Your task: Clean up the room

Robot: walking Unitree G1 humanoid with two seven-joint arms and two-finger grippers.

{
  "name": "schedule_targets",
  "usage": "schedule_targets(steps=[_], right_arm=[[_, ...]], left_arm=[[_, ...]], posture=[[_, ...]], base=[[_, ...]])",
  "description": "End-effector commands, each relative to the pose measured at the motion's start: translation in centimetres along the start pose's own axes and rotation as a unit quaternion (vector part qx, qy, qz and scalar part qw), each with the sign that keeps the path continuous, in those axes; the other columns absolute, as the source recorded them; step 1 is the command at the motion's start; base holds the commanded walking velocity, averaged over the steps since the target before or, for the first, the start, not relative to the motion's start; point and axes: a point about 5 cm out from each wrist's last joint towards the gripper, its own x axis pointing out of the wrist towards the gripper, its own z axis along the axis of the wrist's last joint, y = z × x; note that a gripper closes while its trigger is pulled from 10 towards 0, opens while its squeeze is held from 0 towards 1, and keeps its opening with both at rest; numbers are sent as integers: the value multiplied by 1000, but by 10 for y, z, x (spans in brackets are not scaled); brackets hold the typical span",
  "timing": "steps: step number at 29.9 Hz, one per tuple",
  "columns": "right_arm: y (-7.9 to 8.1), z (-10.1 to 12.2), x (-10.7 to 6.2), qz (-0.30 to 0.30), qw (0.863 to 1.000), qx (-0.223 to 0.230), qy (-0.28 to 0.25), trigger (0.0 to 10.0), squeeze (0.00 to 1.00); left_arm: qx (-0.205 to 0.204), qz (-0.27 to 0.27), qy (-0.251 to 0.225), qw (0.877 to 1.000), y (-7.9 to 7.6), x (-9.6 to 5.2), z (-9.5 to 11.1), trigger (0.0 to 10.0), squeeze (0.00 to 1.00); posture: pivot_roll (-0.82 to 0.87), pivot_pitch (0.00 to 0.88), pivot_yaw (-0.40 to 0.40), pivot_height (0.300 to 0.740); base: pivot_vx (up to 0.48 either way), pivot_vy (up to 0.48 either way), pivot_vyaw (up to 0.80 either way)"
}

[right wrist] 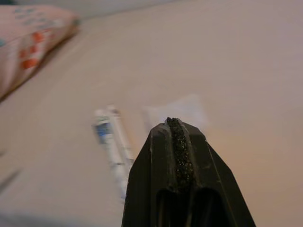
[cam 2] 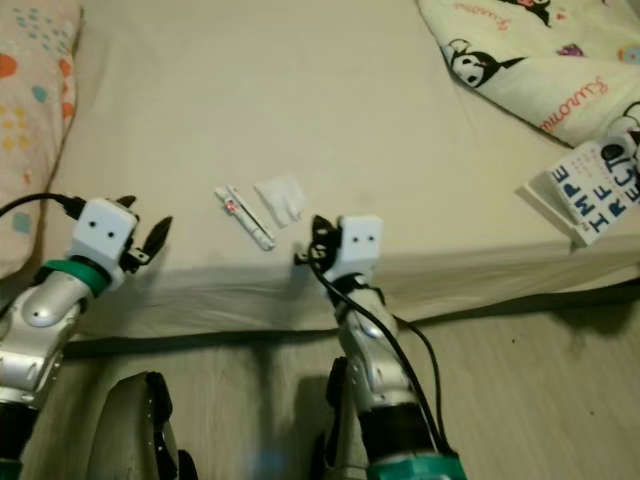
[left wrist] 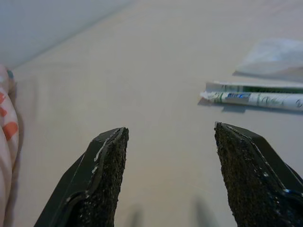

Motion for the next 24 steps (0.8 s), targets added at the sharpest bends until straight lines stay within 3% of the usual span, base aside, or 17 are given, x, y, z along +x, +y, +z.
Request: schedule_targets(steps=[1,4,6,14,15,17,18,24], right_arm=[[6,-14,4,10,1000,-1,28,10000,0],[8,-16,14,3,999,-10,42,10000,0],[6,-16,25,-10,998,-16,56,10000,0],[-1,-10,35,-29,997,-39,58,10000,0],[-5,-7,37,-36,996,-68,53,10000,1000],[-9,-3,38,-42,993,-101,46,10000,1000],[-14,1,40,-40,990,-129,37,10000,1000],[-15,4,41,-21,987,-157,30,10000,1000]], left_arm=[[0,-2,4,1000,1,-6,-2,10000,0],[-2,-1,-4,1000,2,-12,4,10000,0],[-3,-1,-12,1000,3,-24,10,10000,0],[1,8,-18,1000,7,-49,23,10000,0],[4,14,-16,1000,10,-54,24,10000,396],[6,20,-13,1000,12,-61,26,10000,396],[9,25,-4,1000,14,-66,26,10000,580],[10,28,3,1000,14,-73,28,10000,545]], posture=[[123,292,-8,420],[143,307,-13,420],[176,323,-20,420],[260,352,-41,420],[282,360,-50,420],[286,361,-52,420],[303,366,-56,420],[321,380,-67,420]], base=[[0,0,0],[0,0,0],[0,0,0],[0,0,0],[0,0,0],[0,0,0],[0,0,0],[0,0,0]])
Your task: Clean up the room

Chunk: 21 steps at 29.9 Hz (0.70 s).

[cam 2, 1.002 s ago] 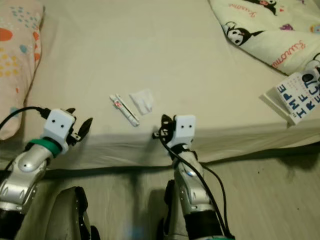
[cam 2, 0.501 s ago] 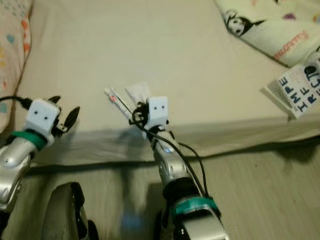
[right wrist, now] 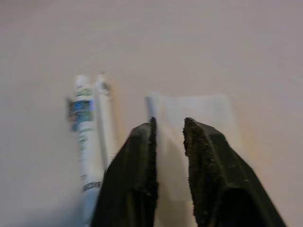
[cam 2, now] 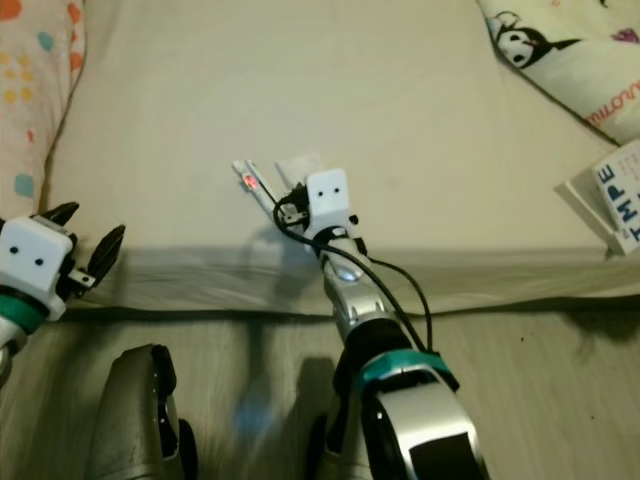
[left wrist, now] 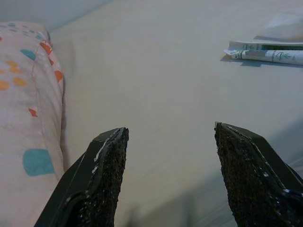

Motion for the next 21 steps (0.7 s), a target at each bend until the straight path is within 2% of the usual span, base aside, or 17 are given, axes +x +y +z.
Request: schedule_targets(steps=[1,2,3,4,5,7,10,11,14,18,20,21], right_arm=[[2,-9,-3,10,1000,-18,15,10000,1000],[1,-9,-2,5,999,-35,18,10000,1000],[0,-9,-1,-3,998,-56,22,10000,996],[-1,-10,-1,-16,996,-85,34,10000,0],[-1,-10,-1,-16,996,-85,34,10000,0],[-5,-14,-1,-40,991,-120,52,10000,0],[-6,-16,-1,-49,989,-127,59,10000,0],[-10,-18,-2,-77,986,-135,67,10000,0],[-12,-18,-1,-93,981,-152,70,10000,0],[-4,-26,-2,-65,975,-184,107,10000,0],[-3,-27,-2,-61,975,-183,110,10000,0],[2,-27,-1,-54,979,-164,113,10000,0]], left_arm=[[-5,-4,14,1000,-3,-6,-2,10000,533],[-6,-2,16,1000,-3,-7,-1,10000,451],[-7,-1,17,1000,-3,-8,-1,10000,0],[-7,-1,18,1000,-3,-10,0,10000,0],[-7,-1,18,1000,-3,-10,0,10000,0],[-8,0,22,1000,-3,-12,1,10000,0],[-9,0,24,1000,-3,-13,1,10000,0],[-7,5,29,1000,-2,-17,2,10000,0],[-5,10,33,999,0,-21,3,10000,0],[-3,15,41,999,1,-27,5,10000,0],[-3,16,43,999,1,-27,5,10000,0],[-2,18,46,999,2,-28,5,10000,0]], posture=[[324,381,-68,420],[325,384,-70,420],[329,388,-72,420],[335,390,-74,420],[335,390,-74,420],[345,393,-76,420],[345,393,-76,420],[371,395,-81,420],[383,396,-83,420],[405,393,-89,420],[405,393,-89,420],[409,392,-91,420]], base=[[0,0,0],[0,0,0],[0,0,0],[0,0,0],[0,0,0],[0,0,0],[0,0,0],[0,0,0],[0,0,0],[0,0,0],[0,0,0],[0,0,0]])
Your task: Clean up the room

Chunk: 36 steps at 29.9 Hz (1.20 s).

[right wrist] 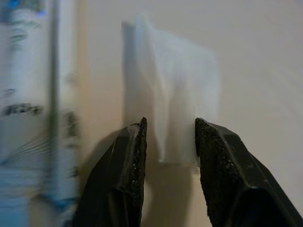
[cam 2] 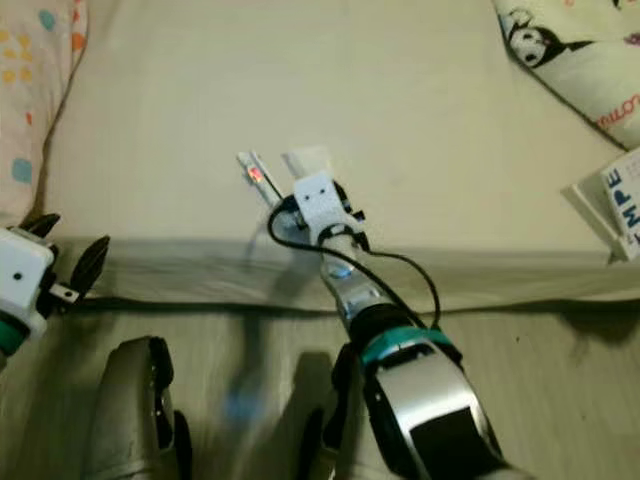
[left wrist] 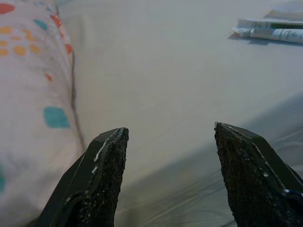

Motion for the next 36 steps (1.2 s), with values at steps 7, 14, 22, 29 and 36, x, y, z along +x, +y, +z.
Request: schedule_targets(steps=[7,14,22,29,36], right_arm=[[14,-6,-2,20,999,32,35,0,0],[3,-6,0,-10,997,63,53,0,0],[-25,12,9,-66,986,154,10,0,0],[-59,33,9,-115,970,198,-85,0,0],[-101,-4,-28,-159,961,192,-119,0,0]], left_arm=[[-3,6,18,1000,1,-7,-2,10000,0],[-8,6,22,1000,0,-6,-2,10000,0],[-28,-13,23,999,-6,4,-7,10000,0],[-65,-88,6,994,-21,42,-7,10000,0],[-75,-171,-7,982,-62,105,-3,10000,0]], posture=[[421,391,-93,420],[413,384,-90,420],[356,371,-78,420],[235,351,-63,420],[98,329,-41,420]], base=[[0,0,0],[0,0,0],[0,0,0],[0,0,0],[0,0,0]])
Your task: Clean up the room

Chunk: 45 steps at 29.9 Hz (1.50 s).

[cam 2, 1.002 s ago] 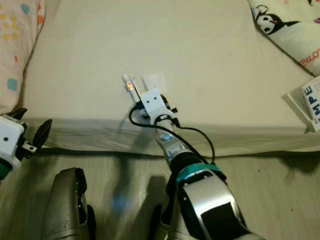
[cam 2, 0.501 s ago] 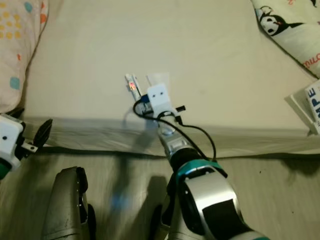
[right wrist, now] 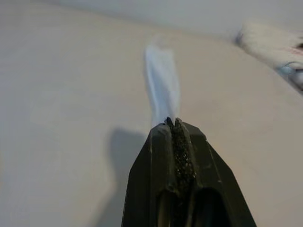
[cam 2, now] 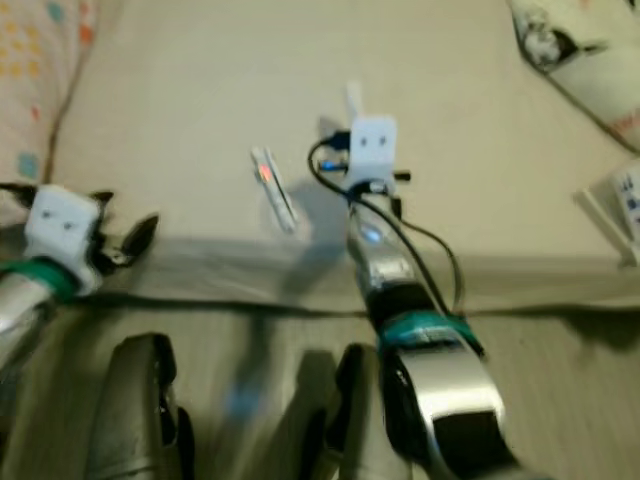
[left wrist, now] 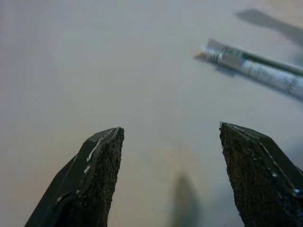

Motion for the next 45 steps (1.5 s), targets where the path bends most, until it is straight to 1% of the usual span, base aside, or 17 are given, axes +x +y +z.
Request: schedule_targets(steps=[1,3,5,8,9,10,18,24,25,26,34,35,39,40,41,42,45], right_arm=[[-25,-3,-11,-24,1000,2,4,0,0],[-40,-3,-20,-40,999,0,2,0,0],[-71,-1,-37,-74,997,-15,-1,0,0],[-81,0,-43,-90,996,-18,0,0,0],[-90,-1,-50,-105,994,-14,2,1725,0],[-95,0,-56,-116,993,-3,2,10000,0],[-77,7,-72,-98,995,34,-4,10000,0],[-67,14,-76,-85,996,40,4,10000,0],[-67,16,-76,-83,996,41,4,10000,0],[-66,18,-77,-81,996,42,5,10000,0],[-63,24,-80,-75,996,49,13,10000,0],[-62,24,-80,-75,996,50,14,10000,0],[-60,25,-81,-74,996,51,18,10000,0],[-60,24,-81,-74,996,52,20,10000,0],[-60,23,-80,-73,996,54,23,10000,0],[-58,23,-79,-72,996,55,25,10000,0],[-54,23,-76,-64,996,59,26,10000,0]], left_arm=[[11,-43,20,999,-18,13,-16,10000,0],[8,-50,15,999,-22,24,-14,10000,0],[0,-48,8,999,-26,47,-9,10000,1000],[-8,-48,6,999,-28,54,-6,10000,1000],[-15,-47,4,999,-30,60,-4,10000,1000],[-27,-49,1,998,-34,65,-1,10000,1000],[-167,-80,-12,983,-50,85,13,10000,1000],[-246,-79,59,964,-59,93,-1,10000,1000],[-232,-61,86,967,-60,93,-7,10000,141],[-215,-47,104,970,-60,93,-12,10000,0],[-111,16,271,956,-53,71,-66,10000,0],[-102,32,284,953,-47,67,-71,5843,0],[-91,78,296,948,-35,63,-76,6745,0],[-100,92,300,944,-32,61,-78,9882,0],[-109,104,302,941,-30,59,-80,10000,0],[-121,114,304,938,-29,57,-83,980,0],[-134,131,300,935,-25,55,-84,0,0]], posture=[[87,326,-37,420],[44,317,-18,420],[-19,307,12,420],[-26,306,17,420],[-47,303,35,420],[-58,300,48,420],[-88,312,98,420],[-101,329,106,420],[-102,331,106,420],[-105,335,107,420],[-107,345,108,420],[-104,344,111,420],[-85,347,112,420],[-76,346,109,420],[-71,345,103,420],[-71,345,103,420],[-62,340,93,420]], base=[[0,0,0],[0,0,0],[0,0,0],[0,0,0],[0,0,0],[0,0,0],[0,0,0],[0,0,0],[0,0,0],[0,0,0],[0,0,0],[0,0,0],[0,0,0],[0,0,0],[0,0,0],[0,0,0],[0,0,0]])
